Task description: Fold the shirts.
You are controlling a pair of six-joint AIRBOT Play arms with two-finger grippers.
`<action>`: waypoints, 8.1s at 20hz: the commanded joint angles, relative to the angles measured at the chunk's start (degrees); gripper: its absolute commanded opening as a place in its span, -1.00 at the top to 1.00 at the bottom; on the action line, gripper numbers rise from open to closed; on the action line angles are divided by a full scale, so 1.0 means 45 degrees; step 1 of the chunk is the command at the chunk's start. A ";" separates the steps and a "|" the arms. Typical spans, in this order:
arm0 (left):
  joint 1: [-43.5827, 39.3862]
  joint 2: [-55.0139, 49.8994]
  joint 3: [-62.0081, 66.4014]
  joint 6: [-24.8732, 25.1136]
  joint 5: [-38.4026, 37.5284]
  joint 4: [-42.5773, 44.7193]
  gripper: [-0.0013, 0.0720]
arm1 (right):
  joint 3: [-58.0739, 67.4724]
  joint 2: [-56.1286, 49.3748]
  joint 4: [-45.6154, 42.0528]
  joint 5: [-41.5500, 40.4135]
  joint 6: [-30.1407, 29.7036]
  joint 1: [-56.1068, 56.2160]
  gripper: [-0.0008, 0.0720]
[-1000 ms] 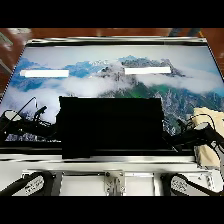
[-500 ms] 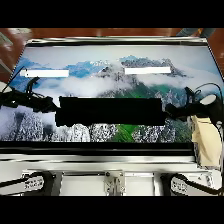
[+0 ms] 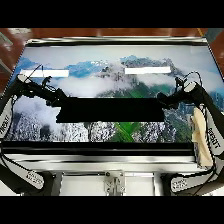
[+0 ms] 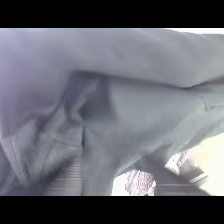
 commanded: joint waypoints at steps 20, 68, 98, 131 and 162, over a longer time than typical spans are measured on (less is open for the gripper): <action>0.0199 0.1695 0.1360 -0.0330 -0.2501 -0.0243 -0.97 | 0.0379 -0.2132 0.3905 0.0981 -0.0724 -0.1069 0.81; 0.2594 0.7980 0.1710 -0.1166 0.2463 -0.1025 0.86 | 0.2103 -0.1773 0.9190 -0.4605 0.0291 0.9122 -0.64; 0.2361 0.7941 0.1617 -0.0903 0.1846 -0.1025 0.86 | 0.0937 0.2443 0.6353 0.1860 -0.1224 -0.0316 0.81; 0.2356 0.8369 0.1622 -0.0612 -0.0408 -0.1379 0.86 | -0.6795 0.8704 -0.2730 0.2773 0.1583 -1.3940 -0.78; -0.7796 0.4697 0.1481 -0.3837 0.0325 0.7019 -0.73 | -0.3633 0.7810 -0.1297 -0.0942 0.0976 0.2497 -0.55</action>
